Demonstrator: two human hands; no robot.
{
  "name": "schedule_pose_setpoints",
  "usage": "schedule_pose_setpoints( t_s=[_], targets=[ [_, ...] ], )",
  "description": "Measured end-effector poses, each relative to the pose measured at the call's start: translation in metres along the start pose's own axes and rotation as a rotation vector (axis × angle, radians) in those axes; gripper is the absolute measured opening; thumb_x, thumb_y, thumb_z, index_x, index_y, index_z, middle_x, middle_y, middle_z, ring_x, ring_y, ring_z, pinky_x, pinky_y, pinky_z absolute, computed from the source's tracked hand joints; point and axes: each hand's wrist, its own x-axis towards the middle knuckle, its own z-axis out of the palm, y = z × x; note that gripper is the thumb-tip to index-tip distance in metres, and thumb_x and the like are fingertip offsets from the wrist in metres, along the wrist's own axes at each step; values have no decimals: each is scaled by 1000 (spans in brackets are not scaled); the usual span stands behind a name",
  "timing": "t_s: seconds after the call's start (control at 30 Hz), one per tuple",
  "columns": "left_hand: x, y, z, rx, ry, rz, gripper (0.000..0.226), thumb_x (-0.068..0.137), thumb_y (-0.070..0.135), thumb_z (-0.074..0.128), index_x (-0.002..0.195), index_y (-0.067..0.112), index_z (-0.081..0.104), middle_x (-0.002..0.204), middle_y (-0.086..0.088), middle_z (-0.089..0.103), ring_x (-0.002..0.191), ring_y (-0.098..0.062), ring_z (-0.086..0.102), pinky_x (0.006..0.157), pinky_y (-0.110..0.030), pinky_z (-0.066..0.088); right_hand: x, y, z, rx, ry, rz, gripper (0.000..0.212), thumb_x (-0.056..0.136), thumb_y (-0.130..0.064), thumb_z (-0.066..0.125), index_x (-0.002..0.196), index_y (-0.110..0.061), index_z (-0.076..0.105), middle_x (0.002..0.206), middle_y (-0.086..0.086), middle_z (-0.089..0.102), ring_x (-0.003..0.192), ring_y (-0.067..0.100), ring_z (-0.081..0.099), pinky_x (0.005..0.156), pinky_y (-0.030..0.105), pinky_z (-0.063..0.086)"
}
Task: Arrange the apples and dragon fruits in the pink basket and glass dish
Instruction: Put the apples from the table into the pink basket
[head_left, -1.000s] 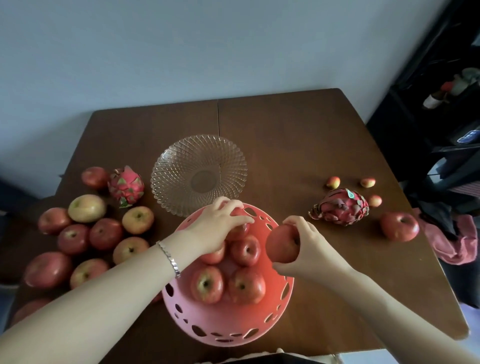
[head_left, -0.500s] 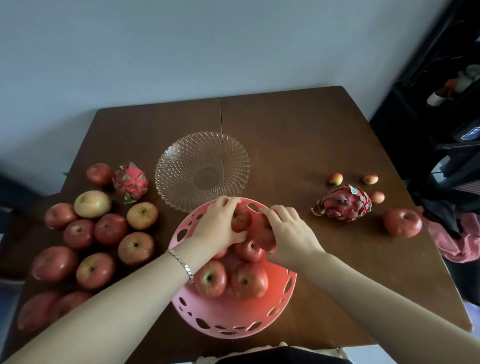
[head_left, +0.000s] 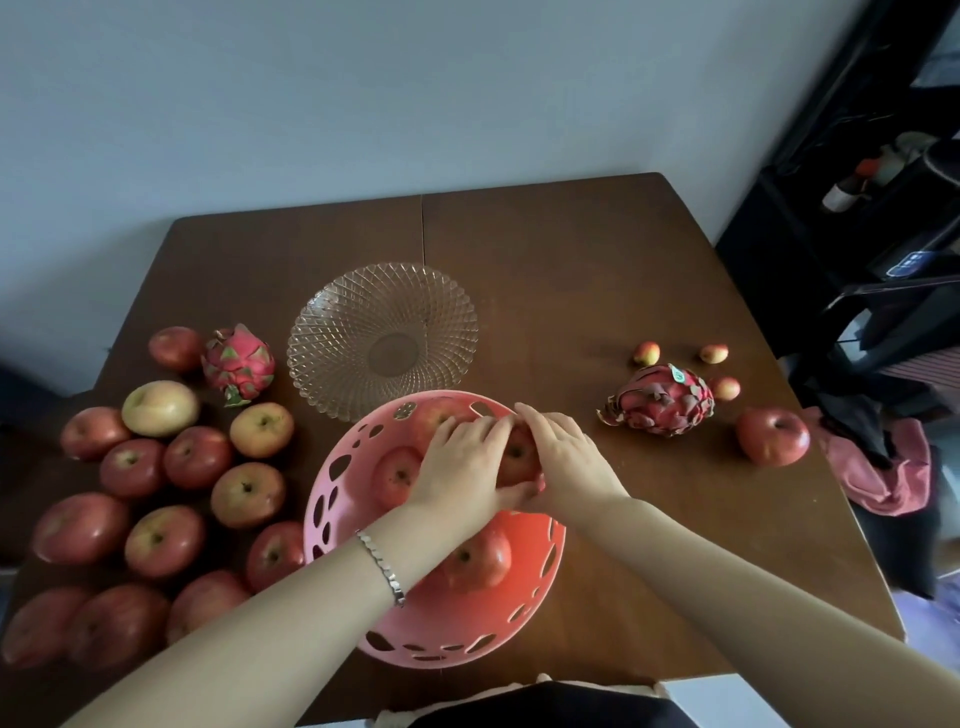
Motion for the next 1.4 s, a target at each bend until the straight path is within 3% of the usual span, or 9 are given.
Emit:
schedule_pose_setpoints(
  t_s=[0.1, 0.23, 0.37, 0.53, 0.83, 0.97, 1.1, 1.3, 1.4],
  targets=[
    [5, 4, -1, 105, -15, -6, 72, 79, 58, 51, 142, 28, 32, 130, -4, 51, 123, -24, 46, 114, -35, 19, -8, 18, -23, -18, 14, -56, 86, 68, -16, 75, 142, -16, 30, 142, 3, 42, 135, 22, 30, 110, 36, 29],
    [10, 13, 1, 122, -49, -41, 68, 79, 48, 51, 142, 30, 32, 135, -6, 47, 125, -26, 43, 115, -39, 19, -27, 77, -63, 15, 533, 219, 52, 75, -2, 60, 125, -11, 53, 130, 14, 52, 123, 32, 42, 102, 37, 33],
    [12, 14, 2, 45, -18, -17, 67, 77, 42, 55, 140, 24, 38, 148, -6, 30, 136, -24, 31, 116, -38, 20, -21, 144, -65, -197, 193, 811, 67, 79, -19, 63, 139, -17, 31, 147, 20, 19, 132, 43, 21, 109, 49, 24],
    [8, 15, -1, 22, -7, -37, 72, 72, 47, 46, 140, 26, 39, 138, -1, 39, 123, -25, 43, 110, -34, 27, -9, 178, -46, -315, 149, 904, 62, 81, -7, 59, 136, -17, 33, 147, 17, 10, 134, 48, 10, 106, 56, 27],
    [6, -8, -4, -156, -4, 30, 80, 64, 65, 39, 134, 28, 44, 136, 10, 50, 127, -15, 46, 111, -30, 26, -30, 160, -65, -100, 181, 794, 66, 69, -25, 74, 128, -24, 44, 121, 19, 40, 112, 42, 40, 83, 43, 45],
    [6, -14, -5, -195, -12, 30, 83, 62, 72, 42, 134, 30, 46, 140, 12, 48, 132, -13, 41, 114, -29, 18, -57, 90, -64, 168, 401, 289, 68, 61, -28, 78, 123, -32, 52, 114, 5, 40, 109, 27, 46, 91, 33, 45],
    [5, -11, -4, -218, -39, 9, 87, 62, 73, 38, 137, 30, 41, 145, 9, 43, 137, -10, 34, 116, -30, 15, -66, 20, -39, 191, 265, -148, 70, 57, -45, 71, 122, -35, 48, 108, 2, 47, 99, 14, 50, 86, 18, 41],
    [2, -11, -7, -252, -27, 12, 65, 83, 44, 62, 141, 26, 37, 147, 4, 40, 139, -13, 30, 115, -26, 17, -62, -1, 18, 38, 116, -98, 74, 60, -40, 76, 124, -16, 46, 118, 6, 50, 105, 26, 51, 85, 31, 50],
    [-1, -10, -5, -250, -18, 9, 63, 86, 41, 60, 142, 26, 35, 149, 2, 37, 140, -15, 29, 115, -28, 15, -57, 0, 29, -100, 190, -149, 77, 42, -48, 82, 108, -19, 54, 106, 10, 58, 88, 29, 61, 61, 32, 57]
  ],
)
